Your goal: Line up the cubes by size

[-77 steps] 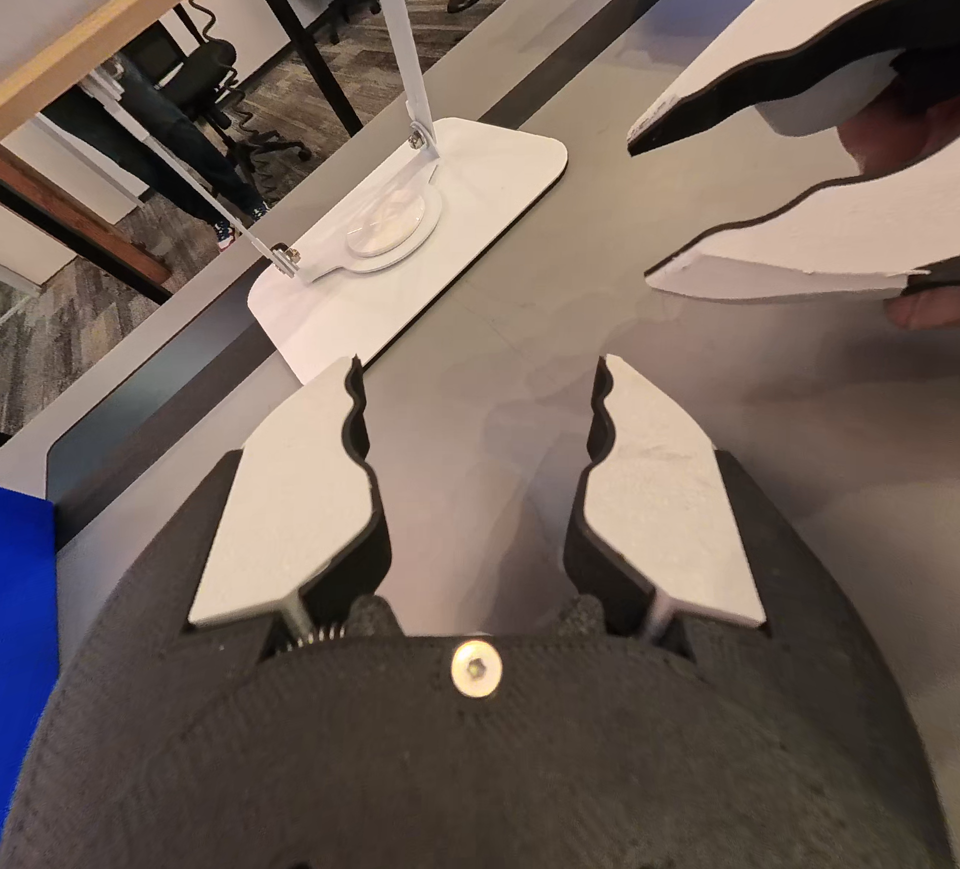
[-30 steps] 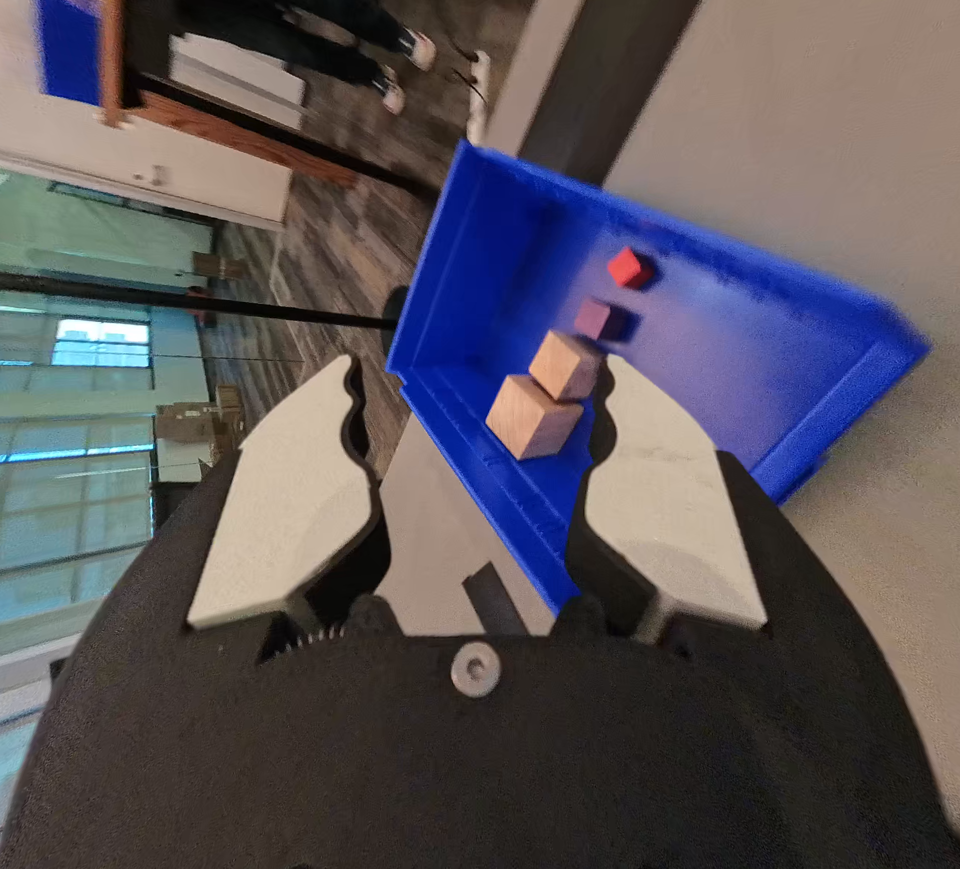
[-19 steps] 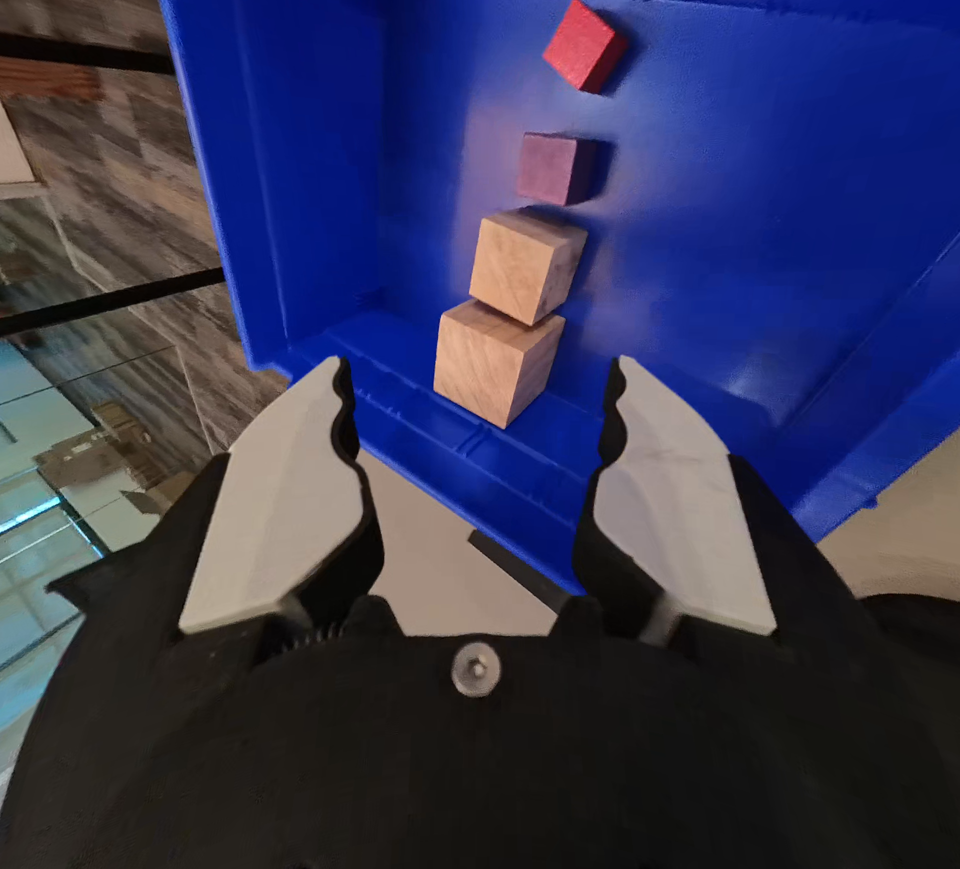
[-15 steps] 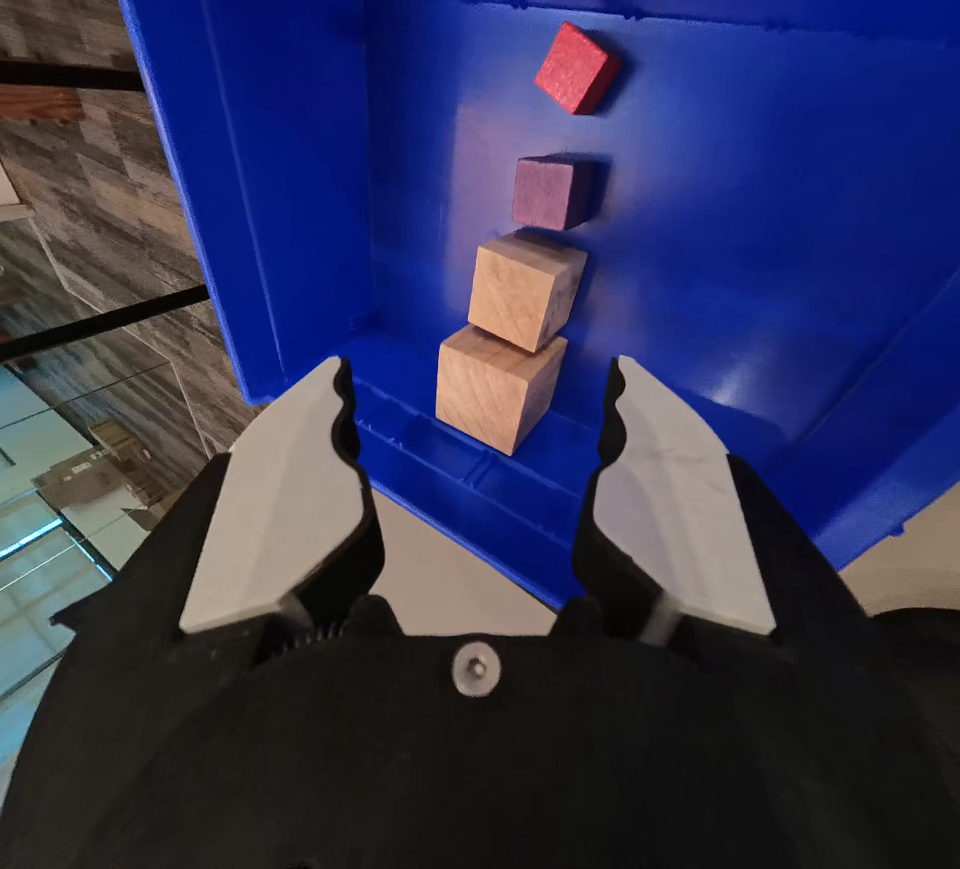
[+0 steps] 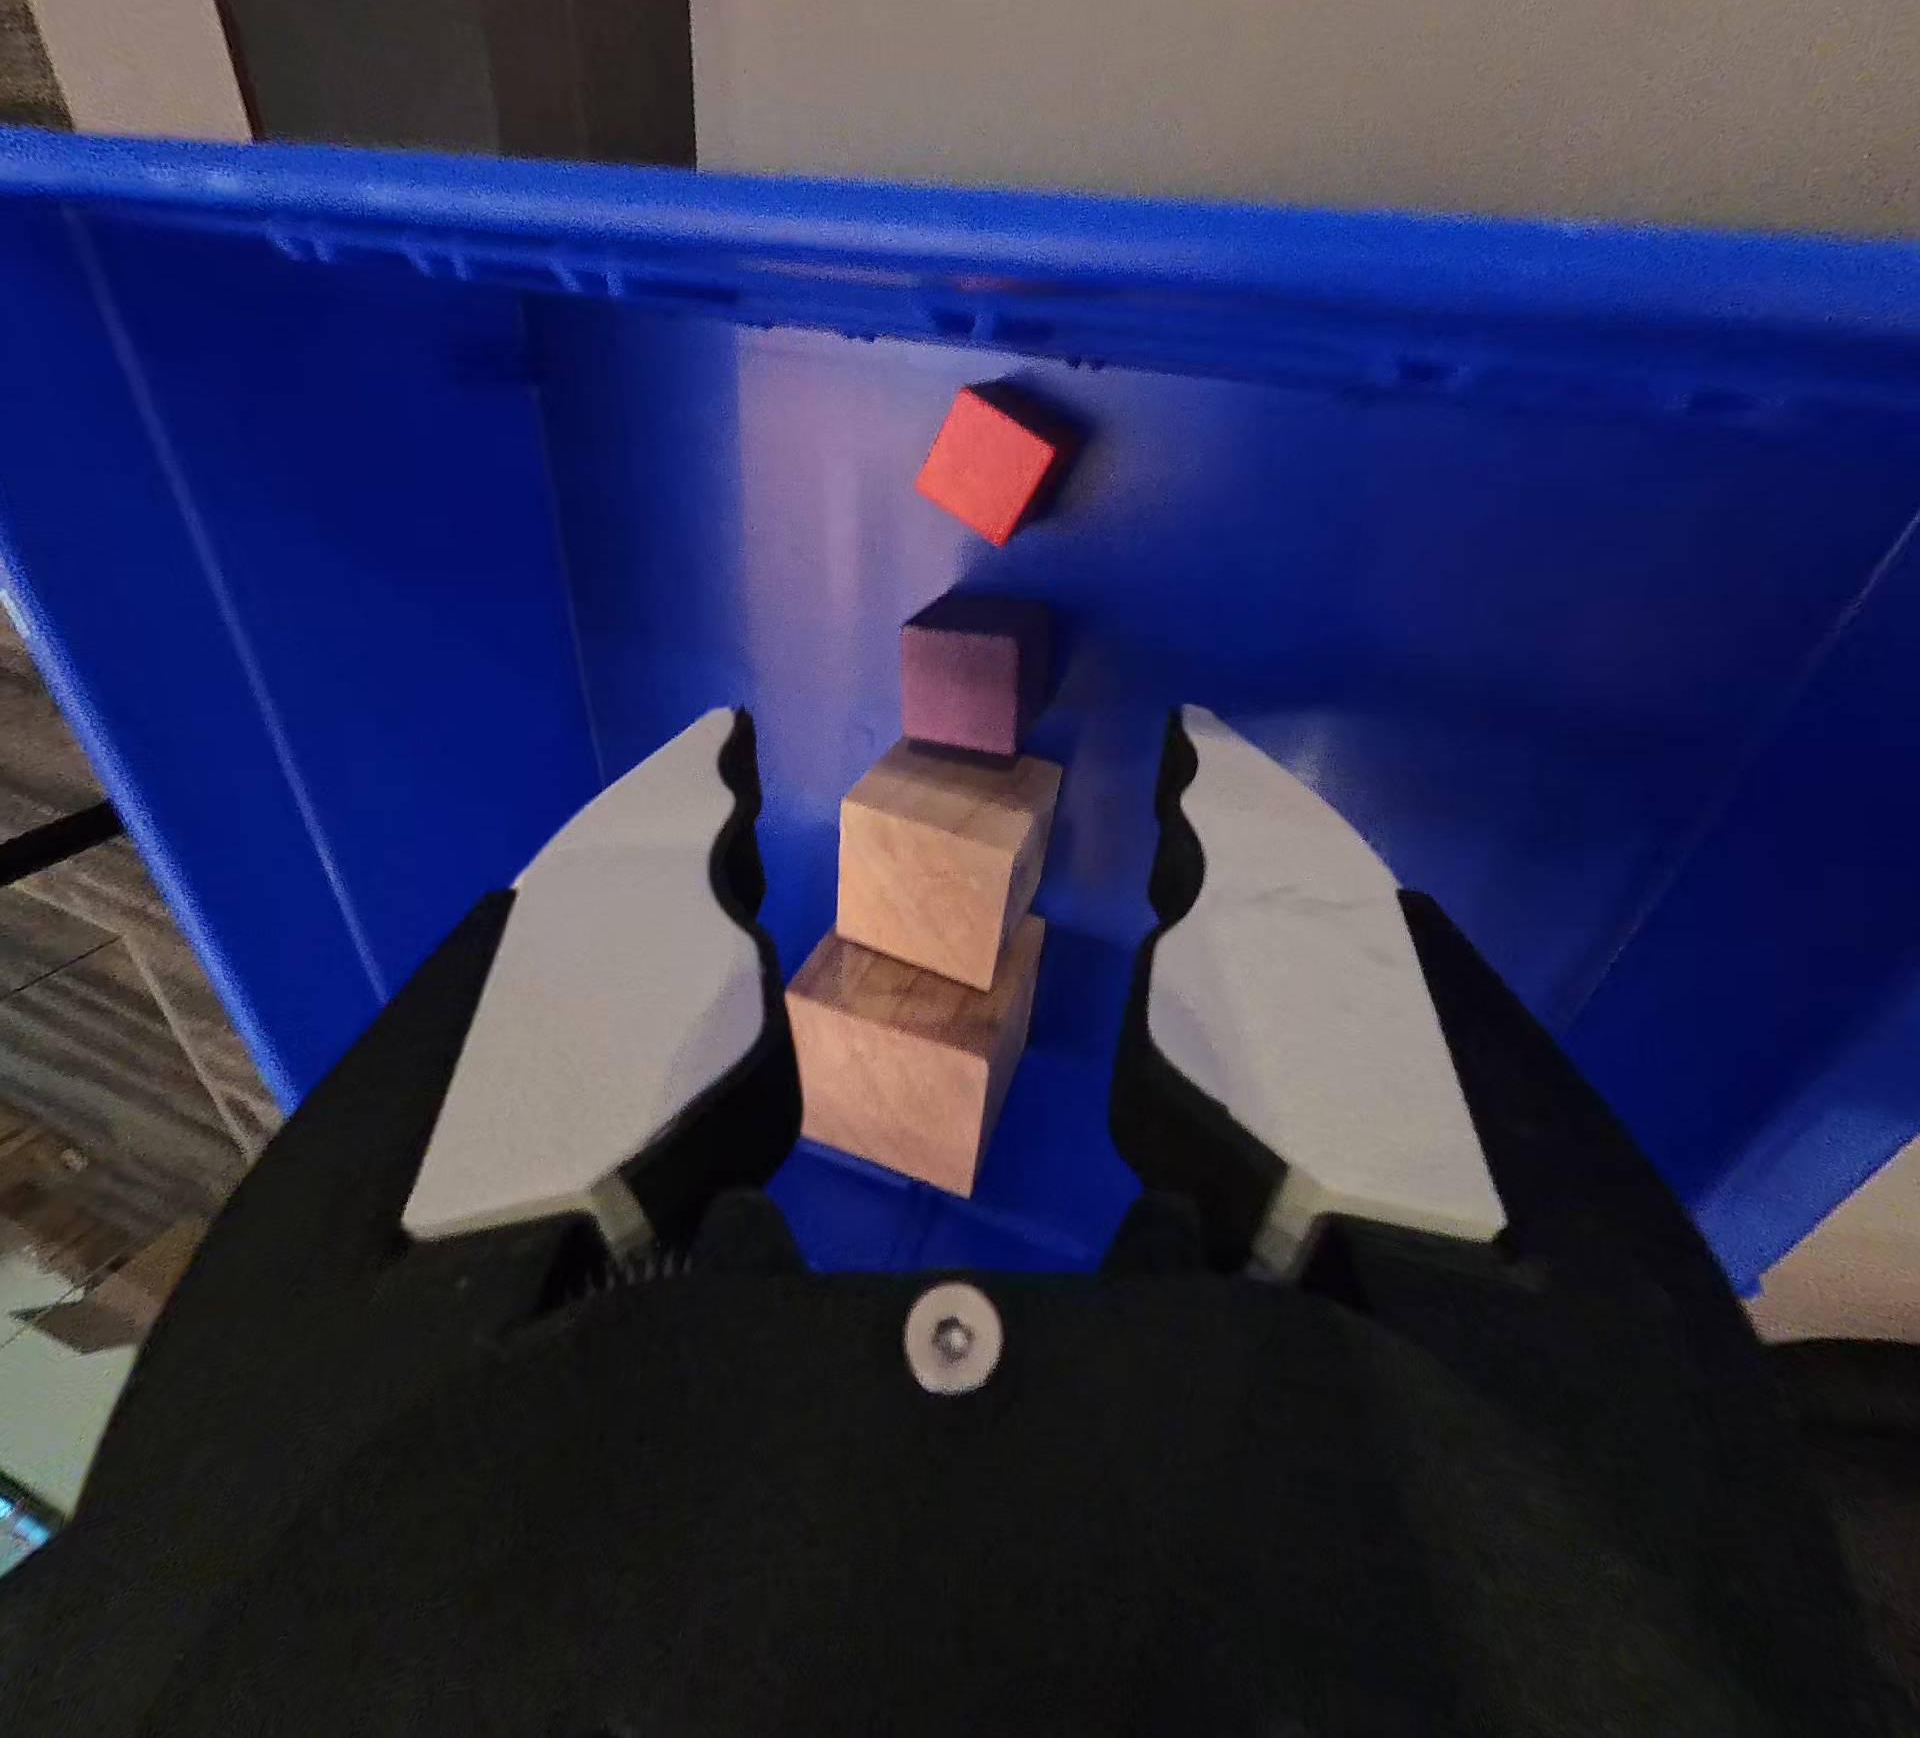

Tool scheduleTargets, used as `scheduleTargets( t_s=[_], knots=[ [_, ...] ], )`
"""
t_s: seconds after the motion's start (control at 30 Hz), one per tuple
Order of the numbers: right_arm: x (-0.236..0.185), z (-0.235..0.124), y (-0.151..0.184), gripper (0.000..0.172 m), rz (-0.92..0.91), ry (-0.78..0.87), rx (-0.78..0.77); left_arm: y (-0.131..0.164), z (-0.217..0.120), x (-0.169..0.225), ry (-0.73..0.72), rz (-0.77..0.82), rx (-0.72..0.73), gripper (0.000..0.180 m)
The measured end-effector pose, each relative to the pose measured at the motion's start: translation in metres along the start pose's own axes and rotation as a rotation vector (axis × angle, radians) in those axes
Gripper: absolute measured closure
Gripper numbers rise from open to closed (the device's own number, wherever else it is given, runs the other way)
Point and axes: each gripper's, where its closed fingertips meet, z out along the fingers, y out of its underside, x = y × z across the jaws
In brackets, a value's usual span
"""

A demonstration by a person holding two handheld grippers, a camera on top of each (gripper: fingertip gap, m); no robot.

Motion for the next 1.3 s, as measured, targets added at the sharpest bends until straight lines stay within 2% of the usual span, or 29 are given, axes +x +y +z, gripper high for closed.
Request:
scheduleTargets(
  t_s=[0.07,0.37,0.57,0.83,0.93,1.07,1.3],
  knots=[
    [0.0,0.0,0.0,0.134,-0.002,-0.001,-0.004,-0.007,0.005,0.001,0.026,-0.001,0.022,0.114],
    [-0.001,0.001,0.001,0.134,-0.008,-0.004,-0.009,-0.026,0.027,0.006,0.073,0.034,0.045,0.119],
    [-0.001,0.001,0.001,0.134,-0.008,-0.007,-0.011,-0.029,0.036,0.007,0.097,0.038,0.039,0.12],
    [-0.002,0.001,0.001,0.134,-0.014,-0.01,-0.008,-0.031,0.038,0.009,0.126,0.015,0.055,0.131],
    [-0.003,0.001,0.0,0.134,-0.018,-0.011,-0.005,-0.031,0.038,0.009,0.127,0.015,0.056,0.131],
    [-0.002,0.0,0.0,0.134,-0.014,-0.01,-0.001,-0.029,0.037,0.008,0.122,0.002,0.042,0.119],
    [-0.003,0.0,0.0,0.134,-0.017,-0.013,-0.004,-0.024,0.026,0.004,0.105,-0.013,0.064,0.117]
  ],
)
